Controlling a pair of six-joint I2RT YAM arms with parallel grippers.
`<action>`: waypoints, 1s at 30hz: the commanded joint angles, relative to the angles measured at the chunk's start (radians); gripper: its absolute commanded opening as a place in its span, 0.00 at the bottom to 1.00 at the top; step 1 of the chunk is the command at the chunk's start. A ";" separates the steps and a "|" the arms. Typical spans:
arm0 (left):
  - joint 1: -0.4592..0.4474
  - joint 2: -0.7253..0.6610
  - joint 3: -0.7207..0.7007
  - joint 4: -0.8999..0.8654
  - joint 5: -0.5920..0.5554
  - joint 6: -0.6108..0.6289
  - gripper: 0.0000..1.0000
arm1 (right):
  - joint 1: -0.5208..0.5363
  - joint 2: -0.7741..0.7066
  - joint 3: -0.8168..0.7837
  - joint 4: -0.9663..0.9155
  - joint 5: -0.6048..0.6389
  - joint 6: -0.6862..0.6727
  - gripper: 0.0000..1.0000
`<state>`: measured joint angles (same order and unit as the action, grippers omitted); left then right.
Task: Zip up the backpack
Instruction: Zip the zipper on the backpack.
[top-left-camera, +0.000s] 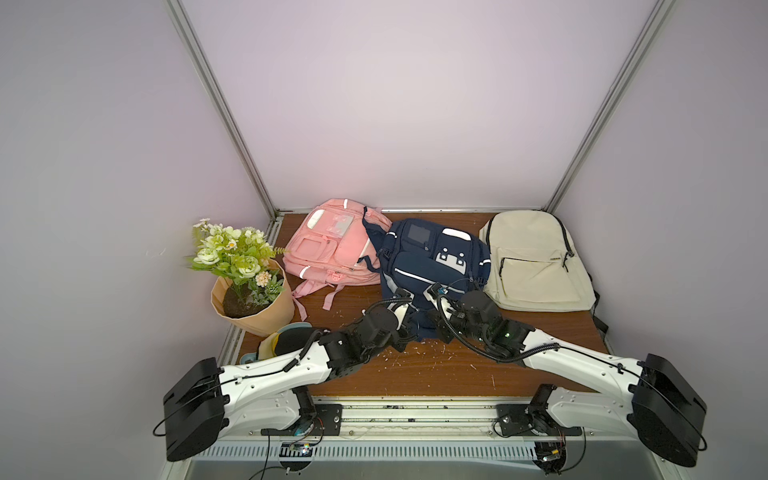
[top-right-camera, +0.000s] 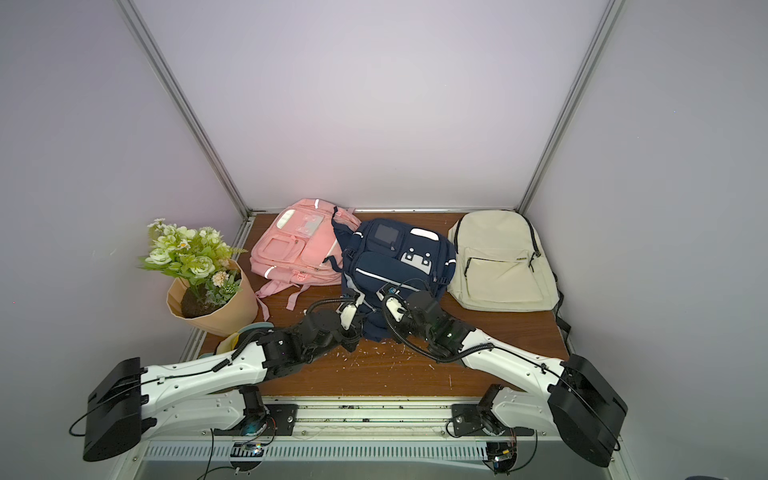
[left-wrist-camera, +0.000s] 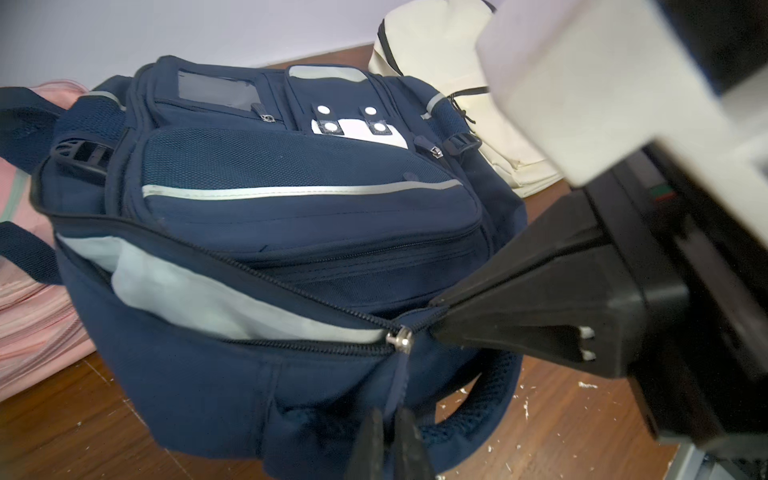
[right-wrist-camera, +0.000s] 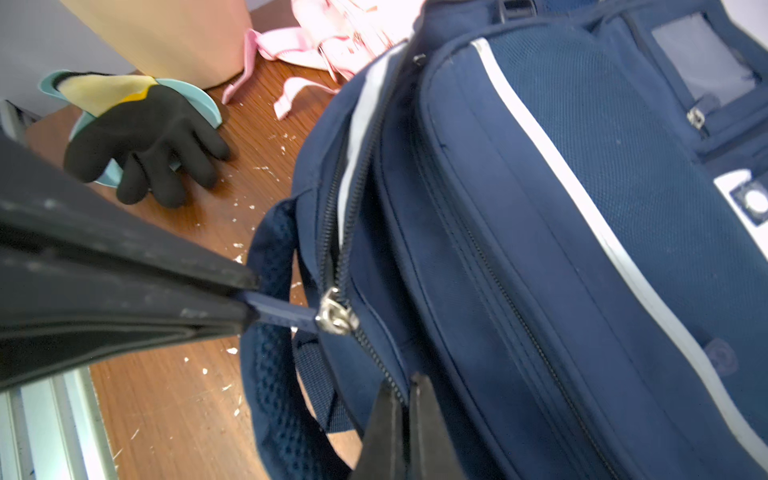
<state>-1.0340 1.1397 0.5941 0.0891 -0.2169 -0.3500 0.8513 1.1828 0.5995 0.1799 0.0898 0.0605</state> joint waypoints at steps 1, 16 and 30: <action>-0.033 0.037 0.033 -0.032 -0.052 0.035 0.00 | -0.022 0.007 0.043 -0.049 0.090 0.053 0.00; -0.043 0.006 0.012 0.011 -0.202 0.039 0.54 | -0.008 -0.025 0.062 -0.049 -0.009 0.068 0.00; -0.058 0.153 0.051 0.131 -0.146 -0.005 0.49 | 0.020 -0.069 0.044 0.059 -0.121 0.089 0.00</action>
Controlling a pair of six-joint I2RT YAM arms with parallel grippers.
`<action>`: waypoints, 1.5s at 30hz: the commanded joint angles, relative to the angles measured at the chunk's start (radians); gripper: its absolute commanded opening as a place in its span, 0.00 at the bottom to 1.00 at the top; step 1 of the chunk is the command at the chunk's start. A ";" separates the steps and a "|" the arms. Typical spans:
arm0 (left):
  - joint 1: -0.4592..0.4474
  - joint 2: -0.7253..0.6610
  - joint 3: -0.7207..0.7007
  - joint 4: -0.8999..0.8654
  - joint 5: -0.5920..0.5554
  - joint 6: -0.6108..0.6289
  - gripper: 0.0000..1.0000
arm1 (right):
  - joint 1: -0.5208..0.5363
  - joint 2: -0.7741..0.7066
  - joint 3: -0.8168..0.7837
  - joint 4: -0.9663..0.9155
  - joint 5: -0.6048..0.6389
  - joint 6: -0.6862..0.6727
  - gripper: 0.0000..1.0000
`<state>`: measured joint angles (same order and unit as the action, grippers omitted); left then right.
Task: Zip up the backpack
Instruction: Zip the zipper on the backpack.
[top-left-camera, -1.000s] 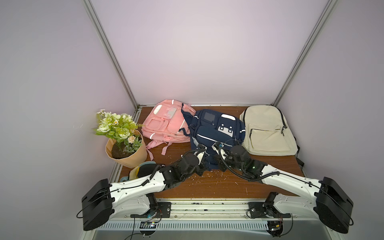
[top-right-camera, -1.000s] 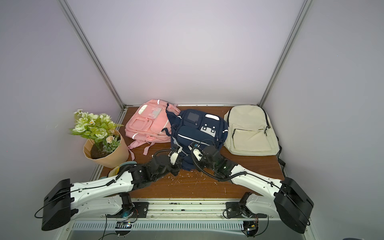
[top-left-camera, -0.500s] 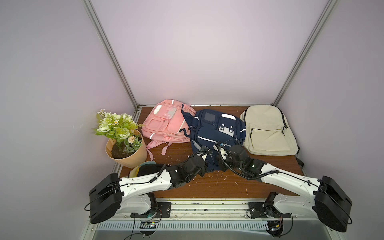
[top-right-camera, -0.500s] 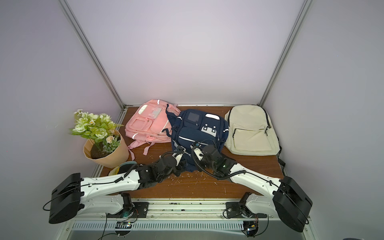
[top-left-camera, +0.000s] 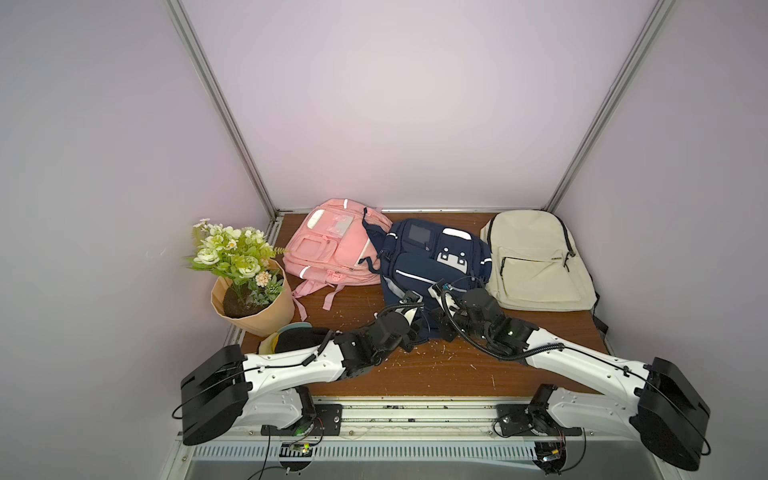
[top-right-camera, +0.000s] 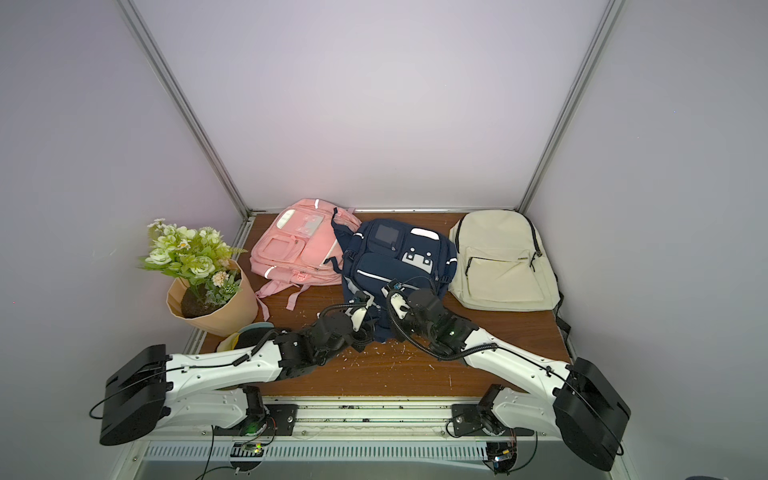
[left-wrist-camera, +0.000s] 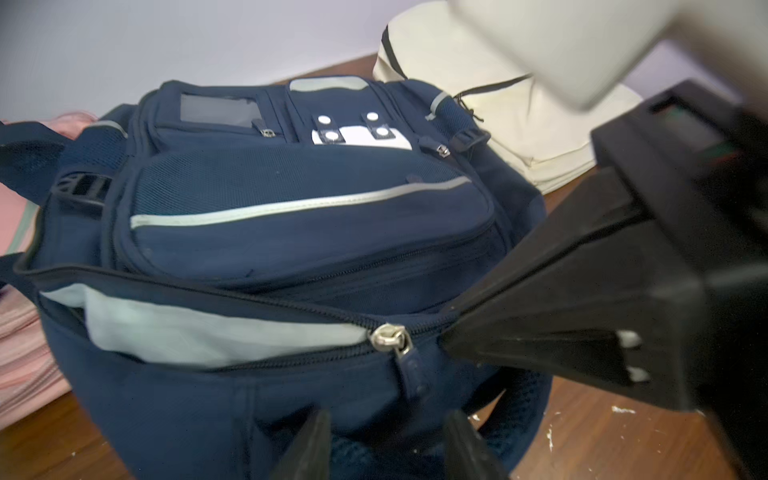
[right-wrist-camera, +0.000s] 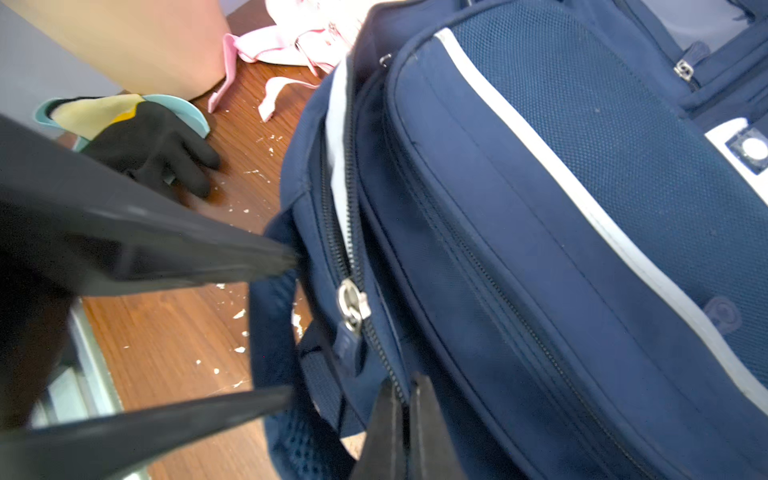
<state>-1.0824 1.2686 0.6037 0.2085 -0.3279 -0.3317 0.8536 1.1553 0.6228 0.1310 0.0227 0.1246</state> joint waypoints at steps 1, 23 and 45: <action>-0.009 0.035 0.048 0.010 -0.047 -0.030 0.52 | 0.023 -0.043 0.019 0.112 -0.062 0.022 0.00; 0.075 0.058 0.020 -0.037 -0.173 -0.121 0.24 | 0.093 -0.003 0.020 0.073 0.050 -0.018 0.00; 0.117 -0.074 -0.065 -0.030 -0.130 -0.044 0.00 | 0.092 -0.017 0.015 -0.020 0.274 -0.043 0.00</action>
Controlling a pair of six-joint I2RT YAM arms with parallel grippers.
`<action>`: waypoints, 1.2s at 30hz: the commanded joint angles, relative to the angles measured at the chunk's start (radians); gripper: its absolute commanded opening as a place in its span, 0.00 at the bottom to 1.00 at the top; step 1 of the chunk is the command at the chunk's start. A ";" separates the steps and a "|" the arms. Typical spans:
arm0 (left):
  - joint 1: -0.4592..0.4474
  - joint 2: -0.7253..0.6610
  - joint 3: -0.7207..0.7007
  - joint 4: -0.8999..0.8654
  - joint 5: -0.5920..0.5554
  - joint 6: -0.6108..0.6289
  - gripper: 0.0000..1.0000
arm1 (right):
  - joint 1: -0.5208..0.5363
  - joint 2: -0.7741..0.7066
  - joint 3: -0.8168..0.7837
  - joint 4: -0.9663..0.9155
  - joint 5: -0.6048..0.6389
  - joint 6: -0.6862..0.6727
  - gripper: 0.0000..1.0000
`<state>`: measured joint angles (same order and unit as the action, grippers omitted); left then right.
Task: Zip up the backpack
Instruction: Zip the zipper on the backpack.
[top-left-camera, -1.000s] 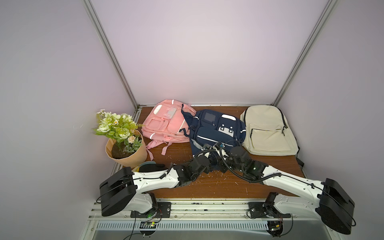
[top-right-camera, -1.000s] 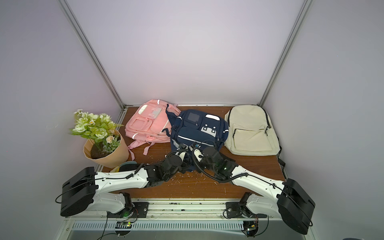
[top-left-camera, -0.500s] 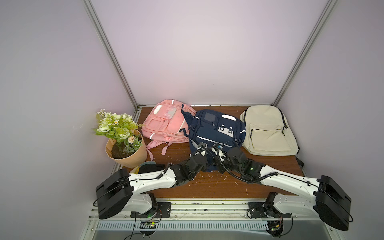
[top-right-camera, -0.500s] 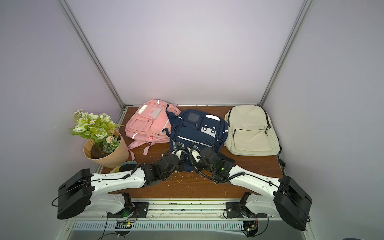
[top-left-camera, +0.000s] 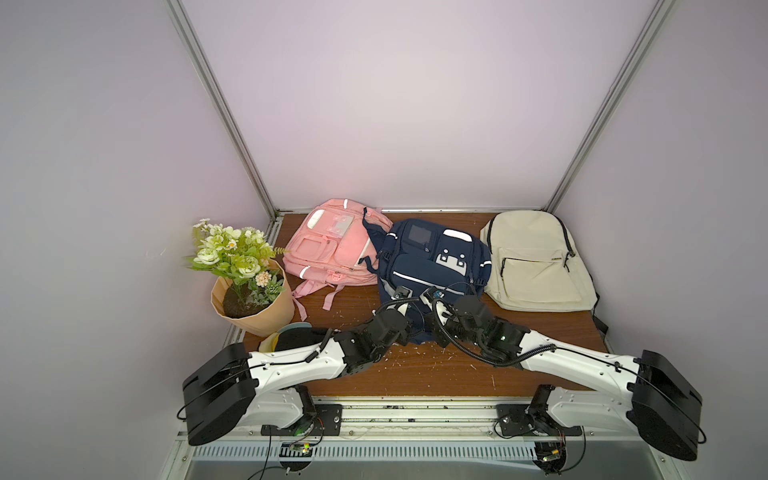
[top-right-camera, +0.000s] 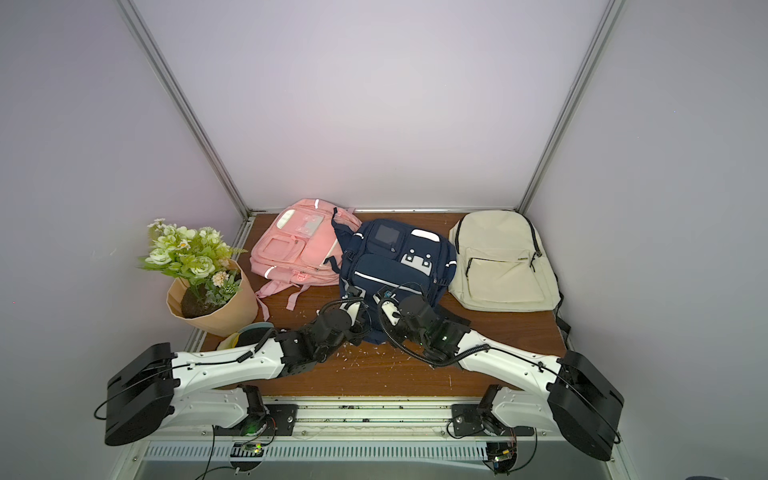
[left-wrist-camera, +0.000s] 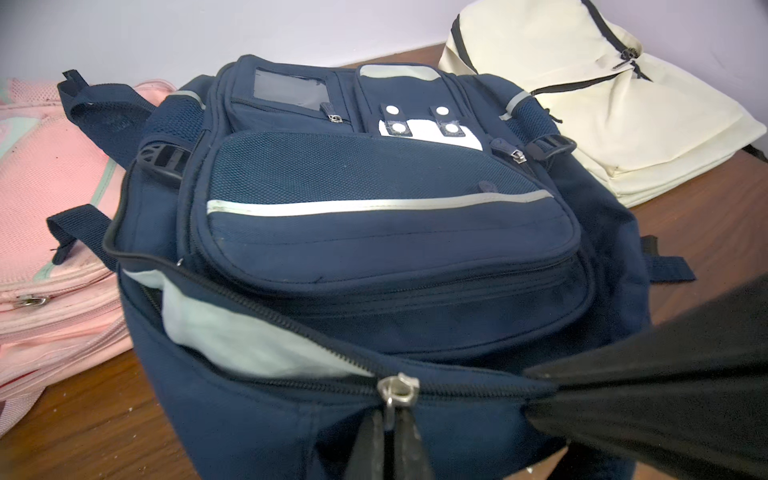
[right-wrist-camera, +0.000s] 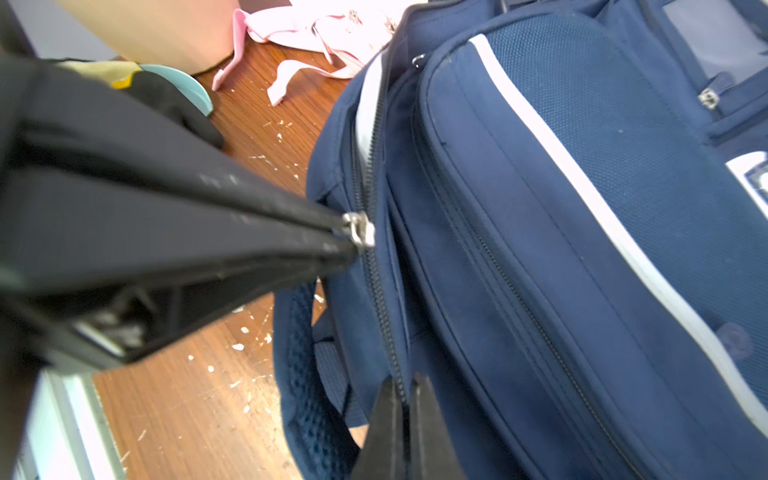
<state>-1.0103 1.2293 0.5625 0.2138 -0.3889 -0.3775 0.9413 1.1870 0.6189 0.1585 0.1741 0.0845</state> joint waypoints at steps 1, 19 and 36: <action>0.058 -0.050 -0.030 -0.038 -0.064 -0.005 0.00 | 0.004 -0.054 0.015 -0.060 0.174 0.010 0.00; 0.100 -0.186 -0.085 0.031 0.155 0.030 0.00 | -0.039 -0.236 -0.100 0.007 -0.080 -0.011 0.00; 0.008 -0.166 -0.003 0.014 0.309 0.086 0.00 | -0.038 -0.050 -0.023 0.131 -0.280 -0.074 0.41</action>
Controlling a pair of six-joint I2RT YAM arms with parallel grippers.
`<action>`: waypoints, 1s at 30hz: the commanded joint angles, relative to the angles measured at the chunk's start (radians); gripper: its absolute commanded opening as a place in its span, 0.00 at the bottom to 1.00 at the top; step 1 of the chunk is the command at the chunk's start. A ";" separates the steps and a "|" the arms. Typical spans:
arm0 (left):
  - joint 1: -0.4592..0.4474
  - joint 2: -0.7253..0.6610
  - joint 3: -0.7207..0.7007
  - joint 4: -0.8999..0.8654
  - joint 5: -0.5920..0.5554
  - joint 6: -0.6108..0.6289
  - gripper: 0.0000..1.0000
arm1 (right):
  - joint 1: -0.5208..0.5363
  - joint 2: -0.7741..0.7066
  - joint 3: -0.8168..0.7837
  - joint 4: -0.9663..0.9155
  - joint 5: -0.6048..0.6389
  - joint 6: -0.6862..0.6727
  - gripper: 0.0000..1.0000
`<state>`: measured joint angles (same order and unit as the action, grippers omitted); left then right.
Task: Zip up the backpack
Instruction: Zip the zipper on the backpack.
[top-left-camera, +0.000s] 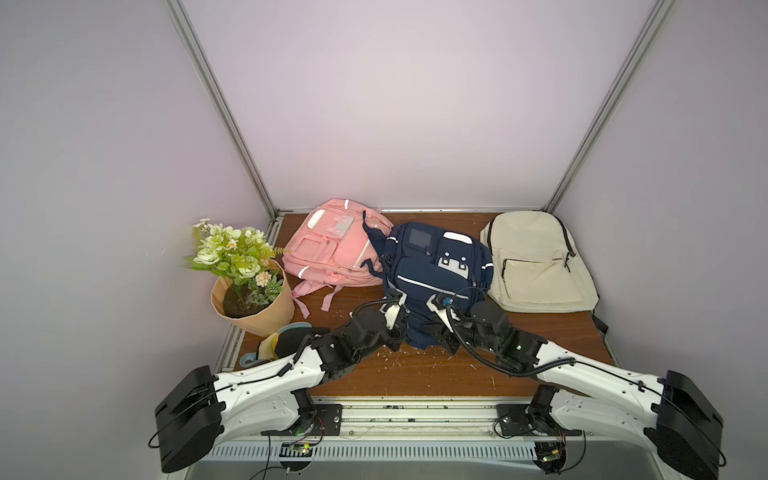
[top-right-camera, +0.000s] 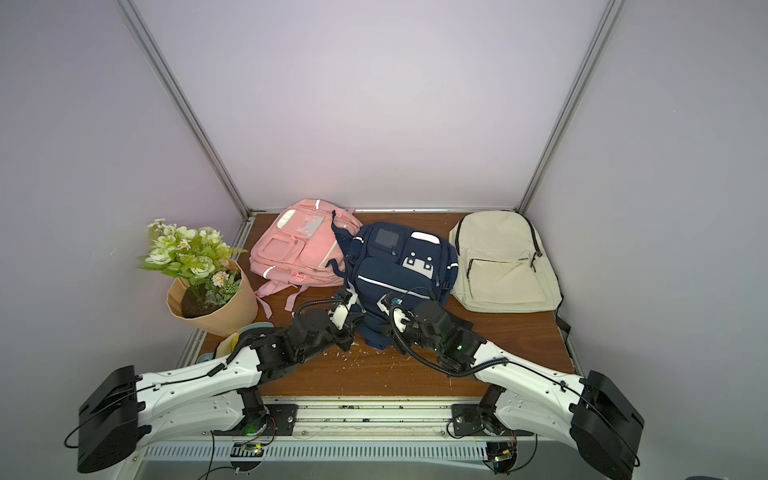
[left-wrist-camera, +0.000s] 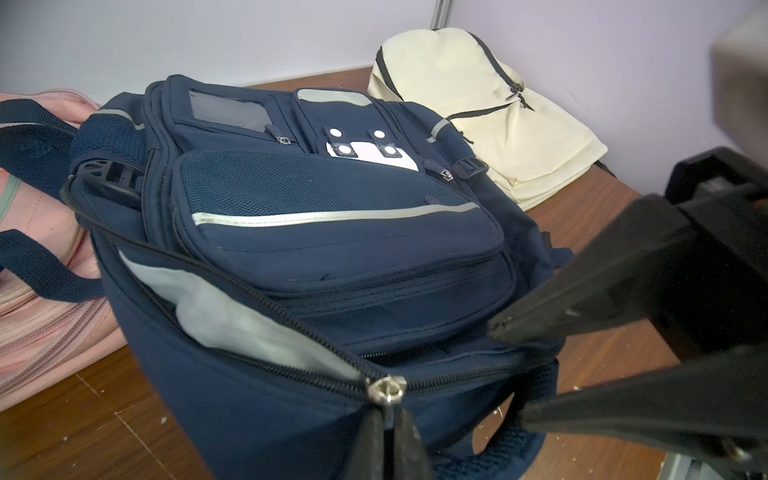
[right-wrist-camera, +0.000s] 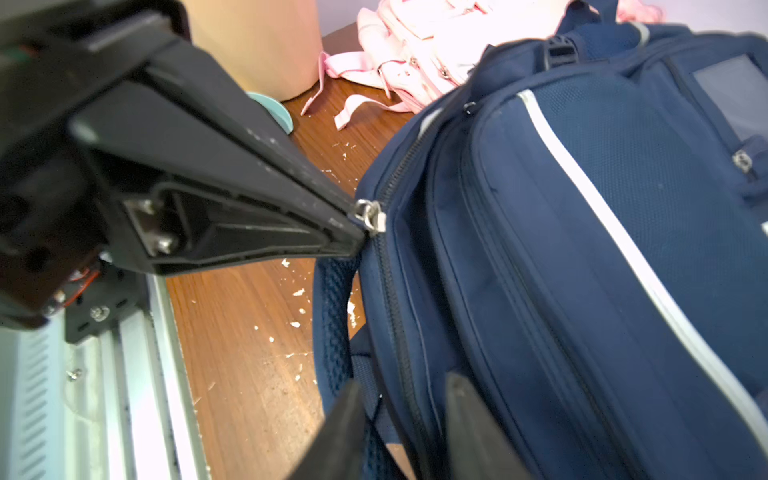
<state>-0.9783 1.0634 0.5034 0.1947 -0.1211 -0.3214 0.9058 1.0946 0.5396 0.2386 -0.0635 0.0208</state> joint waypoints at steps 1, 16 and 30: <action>-0.026 0.000 0.059 0.034 0.044 0.031 0.00 | -0.002 0.058 0.060 0.057 -0.029 -0.010 0.41; -0.028 -0.025 0.051 -0.124 -0.153 0.026 0.00 | -0.001 0.109 0.073 0.035 0.110 0.025 0.00; 0.073 0.062 0.090 -0.303 -0.363 -0.069 0.00 | 0.058 -0.004 0.066 -0.212 0.336 0.073 0.00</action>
<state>-0.9859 1.1065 0.5930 0.0746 -0.2131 -0.3679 0.9623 1.1530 0.5991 0.1822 0.1452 0.0517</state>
